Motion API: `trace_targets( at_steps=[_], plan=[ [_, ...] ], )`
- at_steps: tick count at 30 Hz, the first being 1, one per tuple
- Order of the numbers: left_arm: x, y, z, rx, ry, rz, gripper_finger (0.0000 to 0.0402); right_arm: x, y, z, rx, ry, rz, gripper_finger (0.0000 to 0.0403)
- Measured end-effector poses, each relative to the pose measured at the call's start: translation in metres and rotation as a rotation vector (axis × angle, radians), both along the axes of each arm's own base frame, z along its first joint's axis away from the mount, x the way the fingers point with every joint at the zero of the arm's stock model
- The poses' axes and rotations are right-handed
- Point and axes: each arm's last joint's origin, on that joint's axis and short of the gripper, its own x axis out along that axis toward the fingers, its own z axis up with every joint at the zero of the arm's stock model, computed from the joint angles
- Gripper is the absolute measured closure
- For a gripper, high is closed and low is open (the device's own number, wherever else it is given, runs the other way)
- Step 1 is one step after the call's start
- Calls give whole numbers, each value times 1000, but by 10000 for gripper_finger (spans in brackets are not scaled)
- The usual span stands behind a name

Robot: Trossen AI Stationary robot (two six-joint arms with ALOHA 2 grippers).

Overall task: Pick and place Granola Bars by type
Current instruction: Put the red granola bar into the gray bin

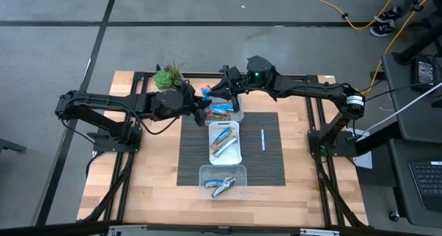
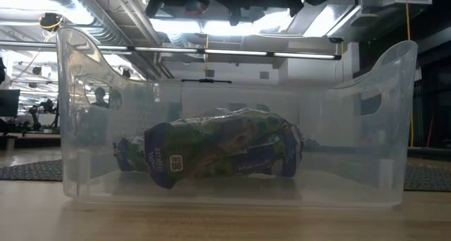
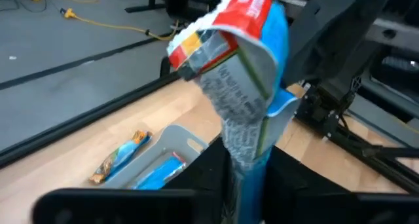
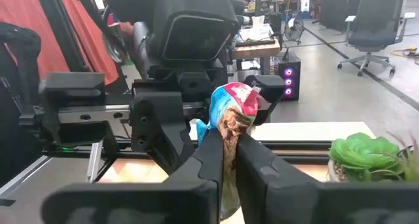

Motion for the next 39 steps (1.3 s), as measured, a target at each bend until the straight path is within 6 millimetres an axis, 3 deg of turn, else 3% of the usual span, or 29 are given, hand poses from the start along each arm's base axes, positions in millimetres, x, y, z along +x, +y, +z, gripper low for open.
trace_targets(
  at_steps=[7,12,20,26,34,39],
  plan=[
    [-9,-8,5,-31,4,-83,263,0,0,-4,11,45,6,385],
    [-28,-14,14,-49,-4,-142,232,-4,-2,-12,17,134,5,375],
    [-51,-20,28,-46,-45,-175,232,-32,0,-19,-115,392,-83,384],
    [-53,-20,29,-27,-43,-162,233,-56,2,-5,-142,562,-146,374],
    [-48,-16,25,-24,-23,-148,233,-60,-1,-2,-185,649,-235,383],
    [-47,-17,25,-24,-21,-147,233,-51,-6,-17,-267,703,-254,375]
  ],
)
